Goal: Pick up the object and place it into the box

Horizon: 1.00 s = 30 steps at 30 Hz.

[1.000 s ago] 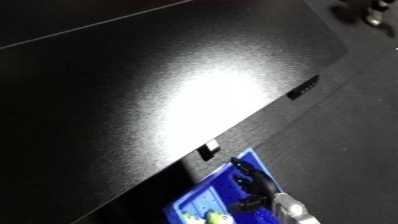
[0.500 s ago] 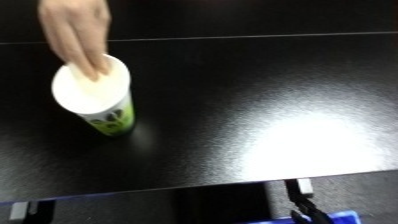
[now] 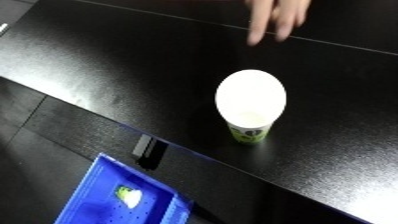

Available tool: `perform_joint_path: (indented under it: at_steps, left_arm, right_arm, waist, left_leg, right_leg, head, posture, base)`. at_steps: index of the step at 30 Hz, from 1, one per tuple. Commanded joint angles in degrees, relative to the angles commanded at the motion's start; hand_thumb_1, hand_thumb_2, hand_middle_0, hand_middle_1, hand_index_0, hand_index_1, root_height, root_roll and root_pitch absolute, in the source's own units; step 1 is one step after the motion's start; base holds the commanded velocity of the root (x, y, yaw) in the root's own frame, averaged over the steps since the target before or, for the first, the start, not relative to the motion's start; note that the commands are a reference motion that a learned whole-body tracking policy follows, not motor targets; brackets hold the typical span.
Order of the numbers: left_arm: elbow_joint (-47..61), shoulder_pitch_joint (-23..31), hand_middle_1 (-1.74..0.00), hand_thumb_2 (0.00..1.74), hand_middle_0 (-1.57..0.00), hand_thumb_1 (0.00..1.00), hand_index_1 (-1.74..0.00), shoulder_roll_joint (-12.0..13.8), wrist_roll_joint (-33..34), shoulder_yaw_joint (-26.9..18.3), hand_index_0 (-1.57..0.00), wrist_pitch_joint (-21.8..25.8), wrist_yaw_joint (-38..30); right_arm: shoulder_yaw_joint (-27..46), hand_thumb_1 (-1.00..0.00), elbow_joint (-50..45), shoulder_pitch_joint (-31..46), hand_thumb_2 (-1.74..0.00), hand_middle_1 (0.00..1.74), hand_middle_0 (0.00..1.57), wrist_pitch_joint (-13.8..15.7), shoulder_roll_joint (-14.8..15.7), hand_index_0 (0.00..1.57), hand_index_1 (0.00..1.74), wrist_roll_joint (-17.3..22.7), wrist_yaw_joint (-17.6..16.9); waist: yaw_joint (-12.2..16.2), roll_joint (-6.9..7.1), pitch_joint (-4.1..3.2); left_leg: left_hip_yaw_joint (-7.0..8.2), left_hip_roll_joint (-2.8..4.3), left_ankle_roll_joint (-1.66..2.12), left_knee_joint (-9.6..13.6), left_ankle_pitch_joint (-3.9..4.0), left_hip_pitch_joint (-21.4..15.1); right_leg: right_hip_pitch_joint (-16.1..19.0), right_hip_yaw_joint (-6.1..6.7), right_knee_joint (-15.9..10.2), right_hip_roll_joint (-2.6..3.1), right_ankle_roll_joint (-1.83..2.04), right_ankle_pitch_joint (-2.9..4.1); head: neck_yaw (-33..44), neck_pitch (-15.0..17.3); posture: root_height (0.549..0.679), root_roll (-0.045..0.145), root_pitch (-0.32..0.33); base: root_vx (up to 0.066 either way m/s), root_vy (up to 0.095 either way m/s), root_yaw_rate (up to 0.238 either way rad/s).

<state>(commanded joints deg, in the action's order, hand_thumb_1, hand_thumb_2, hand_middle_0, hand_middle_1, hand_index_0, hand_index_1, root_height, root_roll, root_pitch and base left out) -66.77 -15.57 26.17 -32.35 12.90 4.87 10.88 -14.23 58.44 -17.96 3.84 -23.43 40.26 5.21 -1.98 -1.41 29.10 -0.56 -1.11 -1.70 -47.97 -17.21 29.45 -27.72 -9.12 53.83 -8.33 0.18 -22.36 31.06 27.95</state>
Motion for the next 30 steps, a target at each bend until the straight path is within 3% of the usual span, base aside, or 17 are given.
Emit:
perform_joint_path:
  at_steps: [2, 5, 7, 9, 13, 20, 25, 30]
  left_arm:
    - [0.0, -0.1, 0.0, 0.0, 0.0, 0.0, 0.0, 0.2, -0.2, -0.2, 0.0, 0.0, 0.2]
    - [-0.2, -0.8, 0.0, 0.0, 0.0, 0.0, 0.0, 0.5, -0.3, -0.3, 0.0, -0.3, 0.3]
    - [-0.3, -1.4, 0.0, 0.0, 0.0, 0.0, 0.0, 0.6, -0.4, -0.2, 0.0, -0.5, 0.3]
    - [-0.4, -1.8, 0.0, 0.0, 0.0, 0.0, 0.0, 0.5, -0.4, 0.0, 0.0, -0.8, 0.3]
    - [-0.9, -1.8, 0.0, 0.0, 0.0, 0.0, 0.0, 0.4, -1.2, -0.1, 0.0, -1.1, 0.9]
    - [1.6, -0.4, 0.0, 0.0, 0.0, 0.0, 0.0, 0.3, -1.4, -0.3, 0.0, 1.6, 3.3]
    - [9.1, 0.8, 0.0, 0.0, 0.0, 0.0, 0.0, 1.0, -3.2, 1.2, 0.0, 0.7, 9.6]
    - [21.2, 2.9, 0.0, 0.0, 0.0, 0.0, 0.0, 4.2, -6.5, 3.5, 0.0, -4.9, 19.6]
  right_arm:
    - [-0.4, 0.0, 0.9, -0.2, 0.0, 0.0, 0.0, -0.3, 0.3, 0.0, 0.0, -0.2, 0.2]
    - [-0.9, 0.0, 2.5, -1.1, 0.0, 0.0, 0.0, -0.7, 0.8, 0.0, 0.0, -0.1, 0.4]
    - [-1.2, 0.0, 3.6, -1.7, 0.0, 0.0, 0.0, -0.6, 1.1, 0.0, 0.0, -0.1, 0.4]
    - [-1.3, 0.0, 4.6, -1.8, 0.0, 0.0, 0.0, -0.3, 1.5, 0.0, 0.0, -0.4, 0.4]
    - [-1.1, 0.0, 6.3, -1.5, 0.0, 0.0, 0.0, 0.3, 1.9, 0.0, 0.0, -0.5, 0.6]
    - [-1.0, 0.0, 6.2, -0.4, 0.0, 0.0, 0.0, -0.3, 1.7, 0.0, 0.0, 0.1, 0.9]
    - [-0.2, 0.0, 5.5, 1.1, 0.0, 0.0, 0.0, 0.0, 0.9, 0.0, 0.0, 0.8, 0.7]
    - [1.4, 0.0, 4.8, 3.1, 0.0, 0.0, 0.0, 0.7, -0.5, 0.0, 0.0, 1.3, 1.1]
  waist:
    - [-0.3, 0.12, -0.04]
    - [-0.8, 0.3, -0.07]
    - [-1.1, 0.4, 0.05]
    - [-1.4, 0.43, 0.22]
    - [-1.6, 0.37, 0.27]
    - [-1.9, 0.42, 0.56]
    - [-2.3, 0.05, 0.69]
    - [-2.8, -0.85, 0.69]
  left_leg:
    - [-0.04, 0.0, -0.17, -0.2, -0.16, -0.1]
    - [-0.21, -0.04, -0.25, 0.0, -0.17, -0.2]
    - [-0.46, -0.08, -0.2, 0.2, -0.12, -0.3]
    - [-0.75, -0.13, -0.24, 0.1, -0.22, -0.5]
    - [-0.82, -0.17, -0.69, -0.5, -0.7, -0.9]
    - [-0.82, -0.28, -0.86, -0.5, -0.94, -0.7]
    - [-0.99, -0.37, -0.91, -0.1, -1.0, -0.2]
    - [-1.22, -0.39, -1.03, -0.2, -1.47, 0.3]
  right_leg:
    - [0.2, -0.18, 0.0, -0.1, 0.07, -0.08]
    - [0.5, -0.56, -0.1, -0.25, 0.22, -0.23]
    - [0.8, -0.81, 0.0, -0.42, 0.29, -0.4]
    - [1.2, -0.97, 0.3, -0.68, 0.32, -0.67]
    - [1.4, -1.07, 1.1, -1.13, 0.35, -1.14]
    - [1.3, -1.2, 1.0, -0.85, 0.26, -1.17]
    - [0.8, -1.35, 0.7, -0.73, 0.52, -0.84]
    - [0.4, -1.59, 0.7, -1.1, 0.95, -0.63]
  head:
    - [1.5, 2.8]
    - [4.1, 10.5]
    - [4.4, 11.6]
    - [4.9, 11.1]
    - [5.6, 9.8]
    - [3.7, 6.2]
    - [2.0, 4.2]
    - [-0.6, 3.0]
  posture:
    - [0.618, 0.05, -0.017]
    - [0.618, 0.047, -0.018]
    - [0.617, 0.045, -0.022]
    - [0.616, 0.045, -0.03]
    - [0.614, 0.044, -0.04]
    - [0.614, 0.04, -0.037]
    - [0.615, 0.036, -0.024]
    - [0.615, 0.034, -0.015]
  base:
    - [0.024, 0.003, -0.009]
    - [0.011, -0.009, 0.009]
    - [0.029, -0.019, 0.042]
    - [0.062, -0.012, 0.064]
    - [0.055, 0.008, 0.033]
    - [0.014, 0.005, 0.015]
    - [-0.012, 0.006, 0.032]
    - [-0.012, 0.01, 0.048]
